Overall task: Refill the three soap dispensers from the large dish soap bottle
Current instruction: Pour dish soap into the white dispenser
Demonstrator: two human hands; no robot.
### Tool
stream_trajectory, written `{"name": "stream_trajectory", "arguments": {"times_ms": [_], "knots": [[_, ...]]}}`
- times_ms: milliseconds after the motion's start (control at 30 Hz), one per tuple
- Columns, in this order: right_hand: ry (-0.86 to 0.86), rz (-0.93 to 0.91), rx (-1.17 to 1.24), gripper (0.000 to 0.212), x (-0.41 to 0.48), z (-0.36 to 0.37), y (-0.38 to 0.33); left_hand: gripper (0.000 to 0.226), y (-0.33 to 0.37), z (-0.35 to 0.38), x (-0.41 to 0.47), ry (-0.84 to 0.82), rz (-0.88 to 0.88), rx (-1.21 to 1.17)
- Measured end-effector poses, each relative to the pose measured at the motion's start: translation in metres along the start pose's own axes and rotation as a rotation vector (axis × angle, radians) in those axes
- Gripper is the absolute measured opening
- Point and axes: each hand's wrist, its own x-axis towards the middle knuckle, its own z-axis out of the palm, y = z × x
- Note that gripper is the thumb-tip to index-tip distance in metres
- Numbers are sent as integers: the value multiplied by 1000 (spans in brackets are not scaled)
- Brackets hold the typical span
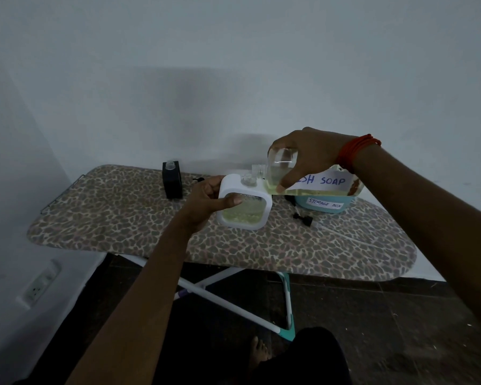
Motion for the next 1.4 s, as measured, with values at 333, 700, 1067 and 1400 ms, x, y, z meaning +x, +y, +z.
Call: {"name": "stream_trajectory", "arguments": {"times_ms": [333,700,1067,1400], "knots": [[-12,-7,1,56,0,-1,-1,45,-3,2,0,-16,7,-2],[-16,-4,-18,59,1,-1,-1,49,-8,-3,3,-21,10,-5],[-28,-1,-31,64,4,-1,1,52,-11,-4,3,-26,5,-18],[-9,-6,-27,66,4,0,3,52,-11,-3,3,-26,11,-22]]}}
